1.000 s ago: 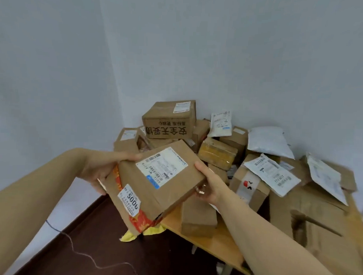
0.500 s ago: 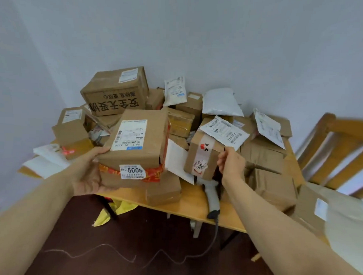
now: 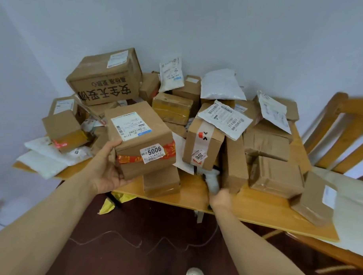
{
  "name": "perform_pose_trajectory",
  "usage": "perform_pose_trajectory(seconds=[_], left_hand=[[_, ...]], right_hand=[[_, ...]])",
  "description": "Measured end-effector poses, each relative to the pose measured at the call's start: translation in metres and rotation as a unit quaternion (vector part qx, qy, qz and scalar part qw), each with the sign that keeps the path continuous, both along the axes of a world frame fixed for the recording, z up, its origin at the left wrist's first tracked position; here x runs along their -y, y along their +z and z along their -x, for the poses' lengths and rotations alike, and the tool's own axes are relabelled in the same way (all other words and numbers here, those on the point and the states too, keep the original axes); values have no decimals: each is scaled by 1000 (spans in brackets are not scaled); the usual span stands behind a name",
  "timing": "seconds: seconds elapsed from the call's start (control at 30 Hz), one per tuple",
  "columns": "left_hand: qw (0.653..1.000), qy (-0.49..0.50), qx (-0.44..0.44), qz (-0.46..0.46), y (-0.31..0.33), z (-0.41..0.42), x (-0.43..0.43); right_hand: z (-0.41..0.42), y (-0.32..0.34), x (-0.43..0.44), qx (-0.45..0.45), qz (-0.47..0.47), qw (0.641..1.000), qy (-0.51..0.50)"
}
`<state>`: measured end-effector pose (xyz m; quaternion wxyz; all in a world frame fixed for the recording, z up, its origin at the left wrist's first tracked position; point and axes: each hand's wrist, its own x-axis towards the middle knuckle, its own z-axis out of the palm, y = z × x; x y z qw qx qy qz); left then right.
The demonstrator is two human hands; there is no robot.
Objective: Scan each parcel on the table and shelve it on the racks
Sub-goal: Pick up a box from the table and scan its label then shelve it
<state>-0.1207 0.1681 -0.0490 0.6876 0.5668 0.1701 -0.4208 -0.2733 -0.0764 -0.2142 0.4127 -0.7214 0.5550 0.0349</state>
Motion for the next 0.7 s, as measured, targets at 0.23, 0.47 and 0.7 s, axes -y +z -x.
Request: perform_pose_trajectory(seconds=[0.23,0.47,0.7], left_hand=[[1000,3,-14,18,5,1,3],[999,12,-30,38,7,1,-2],[998,2,-22,56,16,2,-4]], right_hand=[[-10,-17,7,-26,-1,1000,7],[-12,-4,-4,123,-211,961,-133],[0,18,-29,264,-323,864,-284]])
